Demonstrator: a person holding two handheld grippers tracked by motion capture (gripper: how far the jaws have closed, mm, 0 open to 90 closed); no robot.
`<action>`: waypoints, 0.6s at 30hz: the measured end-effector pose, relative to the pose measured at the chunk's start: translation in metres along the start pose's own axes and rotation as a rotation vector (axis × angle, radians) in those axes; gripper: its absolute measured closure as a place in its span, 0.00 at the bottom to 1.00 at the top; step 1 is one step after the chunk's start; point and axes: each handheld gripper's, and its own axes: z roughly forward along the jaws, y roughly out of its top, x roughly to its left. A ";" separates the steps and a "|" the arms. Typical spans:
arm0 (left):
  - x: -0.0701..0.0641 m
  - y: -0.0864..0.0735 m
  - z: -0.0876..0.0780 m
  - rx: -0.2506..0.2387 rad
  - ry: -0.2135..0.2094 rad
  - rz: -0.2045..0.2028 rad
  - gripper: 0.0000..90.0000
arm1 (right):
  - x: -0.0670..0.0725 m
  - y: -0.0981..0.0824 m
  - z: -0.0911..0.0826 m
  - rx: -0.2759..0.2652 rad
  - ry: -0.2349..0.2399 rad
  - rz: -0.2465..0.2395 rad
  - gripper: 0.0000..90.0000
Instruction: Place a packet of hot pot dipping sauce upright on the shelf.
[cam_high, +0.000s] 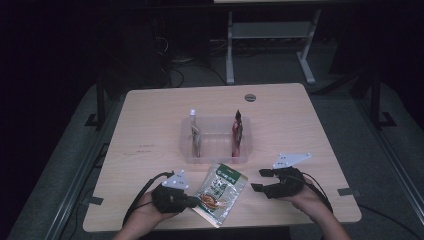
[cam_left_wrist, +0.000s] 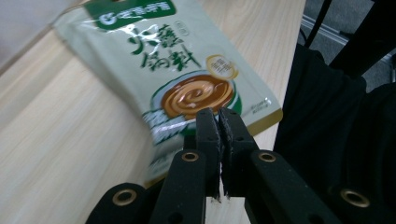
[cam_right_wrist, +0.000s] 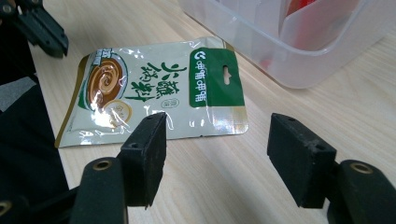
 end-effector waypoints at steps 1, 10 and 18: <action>-0.001 0.002 0.003 0.011 -0.004 0.008 0.97 | 0.000 0.000 0.000 -0.001 -0.001 0.001 0.41; -0.004 0.011 0.034 0.055 -0.012 0.035 0.99 | 0.000 -0.006 -0.002 0.001 -0.023 0.002 0.40; 0.010 0.006 0.030 0.068 -0.025 -0.018 1.00 | 0.002 -0.012 -0.006 0.010 -0.042 0.020 0.40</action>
